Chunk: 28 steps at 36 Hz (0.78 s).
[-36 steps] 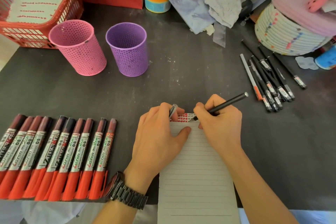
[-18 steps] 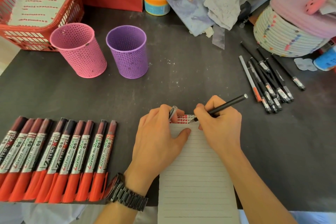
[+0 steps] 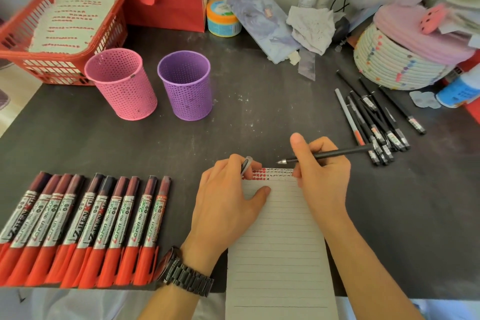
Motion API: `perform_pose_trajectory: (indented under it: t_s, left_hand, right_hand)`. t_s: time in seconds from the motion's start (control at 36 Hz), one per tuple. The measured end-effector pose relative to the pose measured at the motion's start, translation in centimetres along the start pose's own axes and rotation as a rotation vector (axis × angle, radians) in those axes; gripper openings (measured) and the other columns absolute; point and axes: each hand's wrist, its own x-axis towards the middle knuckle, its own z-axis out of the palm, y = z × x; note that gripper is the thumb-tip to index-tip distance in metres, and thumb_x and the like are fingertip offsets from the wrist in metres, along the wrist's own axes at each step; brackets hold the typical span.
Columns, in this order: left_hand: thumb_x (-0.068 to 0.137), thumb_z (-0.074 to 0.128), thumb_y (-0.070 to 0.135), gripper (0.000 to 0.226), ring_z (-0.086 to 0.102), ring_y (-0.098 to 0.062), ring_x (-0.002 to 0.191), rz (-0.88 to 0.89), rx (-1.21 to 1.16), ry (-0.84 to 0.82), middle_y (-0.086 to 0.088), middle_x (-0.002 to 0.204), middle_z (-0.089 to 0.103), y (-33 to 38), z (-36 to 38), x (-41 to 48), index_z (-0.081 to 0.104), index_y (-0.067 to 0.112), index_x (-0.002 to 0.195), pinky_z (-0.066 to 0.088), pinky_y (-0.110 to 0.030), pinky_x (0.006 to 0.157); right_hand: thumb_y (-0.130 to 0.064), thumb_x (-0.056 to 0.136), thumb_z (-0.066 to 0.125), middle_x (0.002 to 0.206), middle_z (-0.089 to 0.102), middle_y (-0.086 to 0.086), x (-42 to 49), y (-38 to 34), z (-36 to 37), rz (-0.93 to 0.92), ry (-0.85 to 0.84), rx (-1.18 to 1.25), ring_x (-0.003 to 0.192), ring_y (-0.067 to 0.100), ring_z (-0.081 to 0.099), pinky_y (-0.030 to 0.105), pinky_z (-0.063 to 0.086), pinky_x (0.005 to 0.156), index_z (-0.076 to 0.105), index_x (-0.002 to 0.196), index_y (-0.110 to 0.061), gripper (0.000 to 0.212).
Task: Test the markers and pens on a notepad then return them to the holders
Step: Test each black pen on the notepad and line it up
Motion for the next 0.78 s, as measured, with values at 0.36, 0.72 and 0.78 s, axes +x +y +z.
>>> perform_pose_trajectory:
  t_s: [0.36,0.72,0.78]
  left_hand:
    - [0.103,0.023,0.047,0.034,0.049,-0.009,0.094,0.160,-0.146,0.141,0.019,0.089,0.053,1.4,-1.4,-1.1,0.051,0.032,0.089,0.040,-0.033,0.081]
    - [0.098,0.028,0.057,0.025,0.053,-0.003,0.091,0.114,-0.059,0.130,0.026,0.091,0.056,1.6,-1.0,-1.5,0.042,0.047,0.116,0.048,-0.025,0.074]
    - [0.097,0.030,0.058,0.023,0.053,-0.001,0.094,0.115,-0.053,0.151,0.028,0.099,0.056,1.5,-0.9,-1.5,0.044,0.048,0.112,0.046,-0.019,0.074]
  right_hand:
    - [-0.015,0.104,0.043,0.085,0.073,0.022,-3.2,-1.0,-4.4,0.204,-0.172,0.446,0.049,0.025,0.057,0.029,0.048,0.045,0.061,0.089,-0.014,0.024]
    - [-0.029,0.089,0.061,0.074,0.070,0.019,-3.9,0.2,-4.5,0.064,-0.118,0.416,0.048,0.021,0.057,0.025,0.046,0.045,0.069,0.088,-0.010,0.021]
    - [-0.029,0.089,0.061,0.074,0.070,0.018,-3.9,0.2,-4.6,0.054,-0.130,0.416,0.048,0.021,0.057,0.025,0.046,0.045,0.069,0.088,-0.010,0.021]
